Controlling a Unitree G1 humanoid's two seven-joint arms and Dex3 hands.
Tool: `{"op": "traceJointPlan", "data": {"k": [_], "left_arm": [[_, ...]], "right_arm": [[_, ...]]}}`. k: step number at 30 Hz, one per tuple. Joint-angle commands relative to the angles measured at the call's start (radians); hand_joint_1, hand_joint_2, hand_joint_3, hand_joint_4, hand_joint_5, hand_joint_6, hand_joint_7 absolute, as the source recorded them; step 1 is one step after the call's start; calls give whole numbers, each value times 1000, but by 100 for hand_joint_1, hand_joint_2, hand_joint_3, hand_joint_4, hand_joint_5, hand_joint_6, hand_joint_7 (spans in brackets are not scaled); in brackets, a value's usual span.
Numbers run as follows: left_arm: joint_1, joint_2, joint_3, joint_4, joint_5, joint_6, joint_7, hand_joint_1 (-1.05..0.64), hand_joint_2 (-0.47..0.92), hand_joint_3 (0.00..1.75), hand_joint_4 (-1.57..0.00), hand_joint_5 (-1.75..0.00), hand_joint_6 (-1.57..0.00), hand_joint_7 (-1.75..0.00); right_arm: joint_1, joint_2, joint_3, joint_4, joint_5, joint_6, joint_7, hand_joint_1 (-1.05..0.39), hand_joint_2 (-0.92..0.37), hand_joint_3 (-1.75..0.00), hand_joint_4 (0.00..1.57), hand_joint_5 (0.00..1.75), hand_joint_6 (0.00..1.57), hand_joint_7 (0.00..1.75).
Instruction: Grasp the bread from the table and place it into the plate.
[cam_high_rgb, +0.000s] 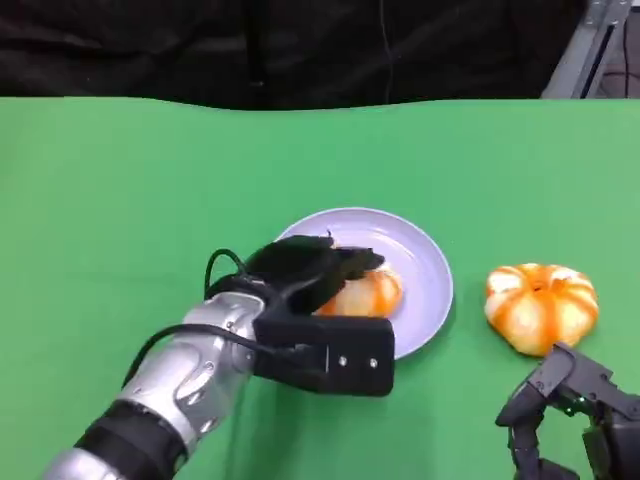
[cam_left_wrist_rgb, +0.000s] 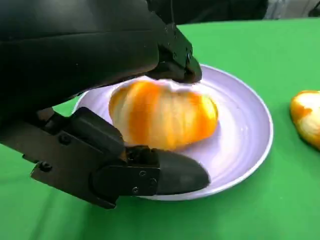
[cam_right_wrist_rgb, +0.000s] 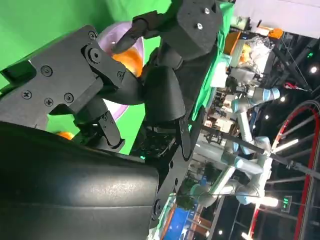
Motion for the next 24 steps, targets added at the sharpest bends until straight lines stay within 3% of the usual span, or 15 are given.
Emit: {"op": "traceJointPlan", "data": {"k": [1,16,20,21,24], "left_arm": [[37,34,24,-67,-29,25,-50,-105,92,68,0,0,-7,0],[168,77,144,-327,-215,21,-148,-105,92,70,0,0,-6,-1],[235,60,226,-422,-383,52,-207,-105,92,61,0,0,-10,-2],[258,53,258,-460,-452,76,-237,-98,92,50,-9,-4,-15,-3],[284,52,291,-512,-535,117,-274,-93,92,43,-15,-7,-18,-4]], "right_arm": [[2,-9,-7,-1,14,-8,-6,-14,-51,-123,83,175,75,152],[-16,-14,-11,32,18,-39,-4,-13,-49,-125,84,175,75,152],[-17,-14,-11,33,22,-37,-1,-13,-49,-126,84,175,75,152],[-16,-13,-11,30,24,-32,0,-14,-49,-126,84,175,75,152],[-15,-11,-10,28,26,-26,2,-14,-49,-125,84,175,75,151]]}}
